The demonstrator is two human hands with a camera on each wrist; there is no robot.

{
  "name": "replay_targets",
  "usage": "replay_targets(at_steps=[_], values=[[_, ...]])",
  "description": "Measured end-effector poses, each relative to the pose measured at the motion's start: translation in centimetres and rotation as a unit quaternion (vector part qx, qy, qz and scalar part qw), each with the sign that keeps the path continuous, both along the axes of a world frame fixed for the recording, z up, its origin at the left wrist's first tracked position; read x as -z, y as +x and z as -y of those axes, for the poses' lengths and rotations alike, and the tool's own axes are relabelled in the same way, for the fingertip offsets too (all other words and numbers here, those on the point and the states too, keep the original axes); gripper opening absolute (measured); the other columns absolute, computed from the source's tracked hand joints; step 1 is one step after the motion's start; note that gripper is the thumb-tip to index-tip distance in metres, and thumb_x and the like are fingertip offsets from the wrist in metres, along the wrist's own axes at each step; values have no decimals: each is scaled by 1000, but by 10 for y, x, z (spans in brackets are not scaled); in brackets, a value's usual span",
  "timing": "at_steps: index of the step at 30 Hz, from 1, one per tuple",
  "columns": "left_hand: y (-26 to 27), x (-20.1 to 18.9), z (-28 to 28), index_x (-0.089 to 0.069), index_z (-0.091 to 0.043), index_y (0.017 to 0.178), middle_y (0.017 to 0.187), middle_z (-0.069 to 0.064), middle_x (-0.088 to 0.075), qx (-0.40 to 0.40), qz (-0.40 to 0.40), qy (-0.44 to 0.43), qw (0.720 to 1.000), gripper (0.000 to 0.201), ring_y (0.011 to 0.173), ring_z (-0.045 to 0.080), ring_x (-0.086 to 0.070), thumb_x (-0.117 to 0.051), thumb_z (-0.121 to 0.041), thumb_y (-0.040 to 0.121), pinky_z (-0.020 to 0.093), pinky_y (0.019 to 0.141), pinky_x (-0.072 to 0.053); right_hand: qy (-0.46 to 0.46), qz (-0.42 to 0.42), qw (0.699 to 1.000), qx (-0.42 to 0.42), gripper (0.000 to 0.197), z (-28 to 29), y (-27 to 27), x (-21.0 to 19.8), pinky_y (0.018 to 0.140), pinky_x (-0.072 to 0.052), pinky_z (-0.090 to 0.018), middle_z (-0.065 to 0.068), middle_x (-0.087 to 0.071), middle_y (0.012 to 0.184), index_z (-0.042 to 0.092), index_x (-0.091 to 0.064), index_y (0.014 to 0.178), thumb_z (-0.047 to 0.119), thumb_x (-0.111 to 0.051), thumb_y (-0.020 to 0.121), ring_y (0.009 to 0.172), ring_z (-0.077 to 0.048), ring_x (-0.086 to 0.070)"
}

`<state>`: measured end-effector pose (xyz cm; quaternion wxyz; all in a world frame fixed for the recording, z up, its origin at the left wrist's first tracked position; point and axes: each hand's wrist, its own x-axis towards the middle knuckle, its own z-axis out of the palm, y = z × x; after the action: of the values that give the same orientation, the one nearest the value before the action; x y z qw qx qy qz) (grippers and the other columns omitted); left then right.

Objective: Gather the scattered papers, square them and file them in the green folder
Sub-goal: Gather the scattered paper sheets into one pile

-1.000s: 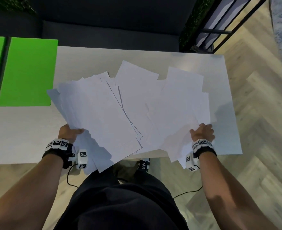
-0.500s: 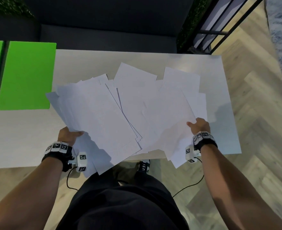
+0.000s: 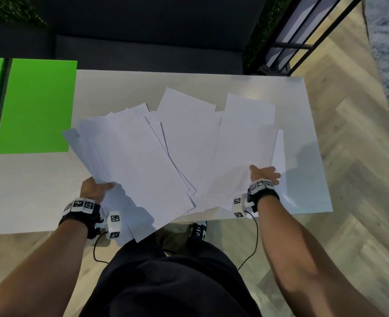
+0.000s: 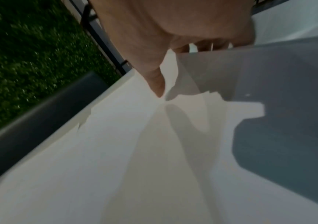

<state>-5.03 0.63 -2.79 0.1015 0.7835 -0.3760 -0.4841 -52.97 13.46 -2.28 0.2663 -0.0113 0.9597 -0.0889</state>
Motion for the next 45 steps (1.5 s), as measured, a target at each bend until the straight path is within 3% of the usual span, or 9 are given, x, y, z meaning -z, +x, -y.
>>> replay_targets(at_steps=[6, 10, 12, 14, 22, 32, 36, 40, 45], values=[[15, 16, 3, -70, 7, 107, 110, 23, -72, 4, 22, 6, 1000, 54, 103, 39, -69, -92, -18, 65, 44, 83, -55, 38, 47, 998, 21, 131, 25, 24, 11, 115, -30, -54, -20, -4, 165, 8, 3, 159, 58, -81, 71, 150, -37, -19], [6, 3, 3, -65, 10, 116, 113, 20, -68, 25, 37, 6, 999, 55, 107, 39, -66, -88, -17, 74, 43, 90, -53, -92, 143, 984, 54, 97, 16, 7, 22, 120, -26, -52, -15, -22, 162, 8, -19, 156, 34, -77, 82, 148, -37, -28], [6, 3, 2, -65, 10, 116, 117, 21, -69, 19, 26, 5, 999, 55, 108, 39, -66, -88, -15, 73, 44, 92, -53, -90, 120, 987, 61, 56, 14, 7, 14, 108, -44, -49, -15, -53, 141, 5, -57, 123, 34, -75, 79, 127, -33, -55], [7, 3, 2, -65, 10, 117, 117, 22, -68, 21, 33, 6, 999, 55, 108, 39, -66, -87, -15, 74, 43, 91, -53, -79, 78, 992, 61, 27, 15, 11, -3, 95, -54, -44, -13, -67, 111, 11, -56, 84, 29, -75, 79, 101, -30, -68], [5, 2, 1, -63, 10, 120, 121, 22, -67, 26, 35, 4, 999, 57, 110, 39, -65, -87, -15, 74, 43, 93, -52, -177, 133, 972, 80, 63, 20, 9, -30, 84, -48, -34, -15, -57, 133, 5, -45, 140, 14, -71, 84, 105, -34, -60], [1, -6, 2, -58, 12, 127, 130, 26, -62, 36, 38, 9, 999, 61, 117, 41, -61, -84, -15, 79, 39, 91, -48, -220, 71, 972, -50, 44, 32, 16, -26, 92, -52, -33, -12, -68, 127, 5, -62, 127, 9, -72, 85, 109, -27, -66], [0, -11, 3, -58, 11, 127, 129, 26, -63, 30, 25, 17, 999, 62, 116, 41, -61, -86, -12, 76, 40, 91, -50, -249, -46, 943, -214, 47, 31, 20, -87, 101, -53, -38, -3, -68, 125, 11, -60, 134, 15, -67, 88, 111, -22, -66], [-5, -10, 2, -61, 13, 121, 125, 27, -64, -2, -12, 6, 1000, 48, 109, 38, -63, -80, 0, 80, 33, 83, -45, -313, 34, 903, -292, 44, 43, 43, -143, 95, -50, -29, 4, -68, 115, 17, -63, 129, 10, -71, 86, 103, -16, -64], [-5, -9, 3, -55, 2, 136, 138, 24, -56, -90, -85, -11, 992, 79, 124, 38, -55, -59, -62, 90, 41, 102, -43, -297, 218, 869, -332, 55, 87, 137, -78, 93, -50, -26, -3, -65, 121, 3, -60, 129, -9, -72, 77, 108, -19, -63]])
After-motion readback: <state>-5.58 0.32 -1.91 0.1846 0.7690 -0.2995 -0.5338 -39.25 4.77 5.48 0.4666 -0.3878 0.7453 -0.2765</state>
